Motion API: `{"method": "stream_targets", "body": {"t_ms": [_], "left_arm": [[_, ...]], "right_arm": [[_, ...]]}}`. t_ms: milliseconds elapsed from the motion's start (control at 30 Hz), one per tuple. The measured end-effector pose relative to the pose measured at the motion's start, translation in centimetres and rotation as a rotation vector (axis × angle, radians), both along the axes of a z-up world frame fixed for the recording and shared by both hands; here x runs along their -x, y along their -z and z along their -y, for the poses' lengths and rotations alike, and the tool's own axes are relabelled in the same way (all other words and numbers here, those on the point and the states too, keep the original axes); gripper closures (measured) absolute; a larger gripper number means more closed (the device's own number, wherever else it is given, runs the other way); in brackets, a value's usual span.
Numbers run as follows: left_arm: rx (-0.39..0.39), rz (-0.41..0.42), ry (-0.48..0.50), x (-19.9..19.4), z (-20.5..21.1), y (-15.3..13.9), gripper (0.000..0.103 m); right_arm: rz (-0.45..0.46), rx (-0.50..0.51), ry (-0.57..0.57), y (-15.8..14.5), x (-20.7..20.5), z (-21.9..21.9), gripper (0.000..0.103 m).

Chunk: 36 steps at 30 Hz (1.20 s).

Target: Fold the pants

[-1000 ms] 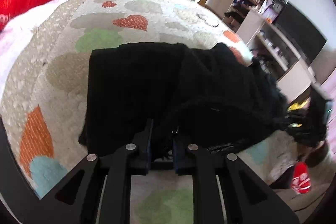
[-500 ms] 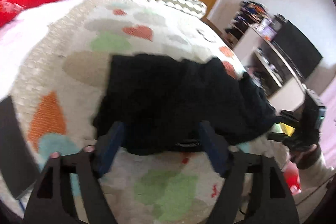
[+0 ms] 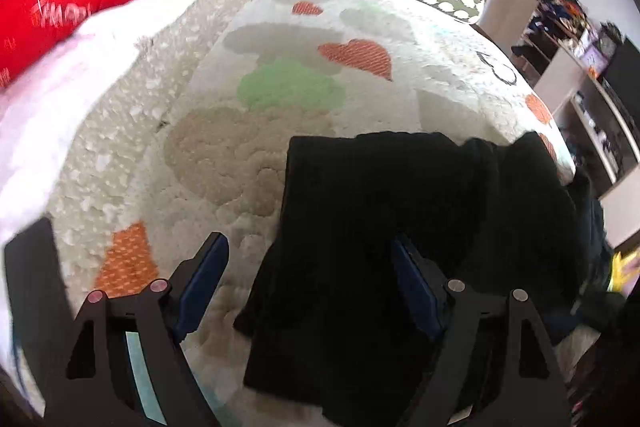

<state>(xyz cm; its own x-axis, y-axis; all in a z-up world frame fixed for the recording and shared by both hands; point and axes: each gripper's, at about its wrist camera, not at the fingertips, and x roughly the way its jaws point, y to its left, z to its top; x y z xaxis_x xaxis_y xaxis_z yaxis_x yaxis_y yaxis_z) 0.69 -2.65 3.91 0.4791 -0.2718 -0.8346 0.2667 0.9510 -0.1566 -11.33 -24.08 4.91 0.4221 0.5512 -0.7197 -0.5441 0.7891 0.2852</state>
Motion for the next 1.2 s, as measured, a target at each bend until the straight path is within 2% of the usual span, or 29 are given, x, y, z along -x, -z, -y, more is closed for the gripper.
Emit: {"method": "stream_targets", "body": {"t_ms": [67, 167, 233, 300, 367, 433, 467, 500, 533, 567, 633, 733, 833, 900, 933, 1000, 1100, 1200], "left_arm": [[0.022, -0.018, -0.008, -0.3, -0.3, 0.2, 0.021], [0.032, -0.022, -0.007, -0.5, -0.5, 0.2, 0.021], [0.035, -0.022, -0.005, -0.6, -0.5, 0.2, 0.021], [0.04, -0.025, -0.008, -0.7, -0.4, 0.2, 0.021], [0.044, -0.027, -0.015, -0.8, -0.3, 0.3, 0.021], [0.045, -0.029, -0.024, -0.9, -0.2, 0.5, 0.021], [0.047, -0.029, -0.028, -0.9, -0.3, 0.5, 0.021], [0.052, -0.03, -0.033, -0.9, -0.3, 0.5, 0.021], [0.056, -0.032, -0.036, -1.0, -0.4, 0.5, 0.021], [0.059, -0.032, -0.04, -0.9, -0.5, 0.5, 0.021], [0.061, -0.023, -0.042, -0.9, -0.7, 0.3, 0.021], [0.066, -0.004, -0.051, -1.0, -0.7, 0.5, 0.02], [0.071, -0.006, -0.076, -1.2, -0.5, 1.2, 0.019], [0.064, 0.002, -0.073, -1.0, -0.5, 1.0, 0.02], [0.062, -0.001, -0.07, -0.9, -0.6, 0.7, 0.02], [0.059, 0.002, -0.071, -0.7, -0.8, -0.2, 0.02], [0.03, 0.066, -0.077, -0.1, -0.5, -2.2, 0.02], [0.008, 0.145, -0.098, 0.0, 0.0, -3.8, 0.02]], "right_arm": [[0.025, 0.047, -0.032, -0.1, 1.0, 0.0, 0.052], [0.037, 0.008, 0.0, -2.5, 0.5, 2.5, 0.052], [0.096, -0.002, 0.104, -4.6, -0.8, 5.1, 0.052], [0.105, 0.009, 0.227, -5.6, -3.3, 7.1, 0.051], [0.085, 0.068, 0.341, -5.1, -6.6, 8.5, 0.05], [0.03, 0.11, 0.407, -3.5, -9.6, 9.4, 0.052], [-0.002, 0.107, 0.412, -2.6, -10.8, 9.5, 0.067], [-0.042, 0.091, 0.398, -1.4, -12.0, 9.4, 0.095], [-0.061, 0.091, 0.389, -0.8, -12.6, 9.2, 0.096], [-0.056, 0.093, 0.387, -0.7, -12.8, 9.4, 0.097], [0.01, 0.082, 0.386, -2.0, -12.4, 9.6, 0.097], [0.073, 0.071, 0.429, -3.0, -12.3, 10.3, 0.097], [0.008, 0.125, 0.443, -0.5, -14.0, 9.8, 0.097], [-0.025, 0.121, 0.444, 0.8, -13.9, 9.7, 0.091], [-0.022, 0.102, 0.453, 0.5, -13.5, 10.2, 0.09], [-0.022, 0.074, 0.478, -0.6, -12.4, 11.2, 0.076], [0.049, 0.06, 0.49, -3.3, -9.6, 11.8, 0.073], [0.063, 0.02, 0.36, -4.6, -7.2, 9.6, 0.073]]}}
